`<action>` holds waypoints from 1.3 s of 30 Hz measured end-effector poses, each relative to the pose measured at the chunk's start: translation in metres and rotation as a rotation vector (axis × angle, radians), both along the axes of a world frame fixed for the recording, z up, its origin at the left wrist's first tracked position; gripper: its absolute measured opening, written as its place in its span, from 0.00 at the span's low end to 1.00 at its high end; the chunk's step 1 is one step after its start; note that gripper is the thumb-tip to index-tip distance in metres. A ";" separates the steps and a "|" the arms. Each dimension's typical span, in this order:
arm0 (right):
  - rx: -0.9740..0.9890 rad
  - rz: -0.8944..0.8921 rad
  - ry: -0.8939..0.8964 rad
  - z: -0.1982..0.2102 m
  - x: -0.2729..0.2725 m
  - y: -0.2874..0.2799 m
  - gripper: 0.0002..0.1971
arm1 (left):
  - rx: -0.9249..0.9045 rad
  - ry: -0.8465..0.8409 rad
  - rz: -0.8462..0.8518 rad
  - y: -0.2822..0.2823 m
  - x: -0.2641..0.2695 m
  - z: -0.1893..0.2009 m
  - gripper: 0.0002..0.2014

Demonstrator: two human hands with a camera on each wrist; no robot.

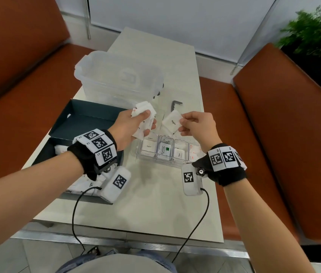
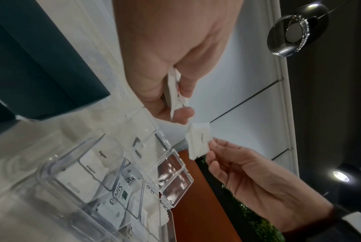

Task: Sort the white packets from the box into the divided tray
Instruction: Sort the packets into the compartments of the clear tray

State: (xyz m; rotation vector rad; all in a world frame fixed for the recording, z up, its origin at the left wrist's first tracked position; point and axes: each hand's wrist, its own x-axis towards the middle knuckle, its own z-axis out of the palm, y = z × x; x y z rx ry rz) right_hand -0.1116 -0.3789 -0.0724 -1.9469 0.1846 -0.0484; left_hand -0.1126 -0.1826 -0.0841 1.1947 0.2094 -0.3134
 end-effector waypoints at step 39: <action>-1.220 0.461 0.045 -0.074 0.039 0.078 0.14 | -0.035 -0.005 0.060 0.027 -0.007 -0.005 0.15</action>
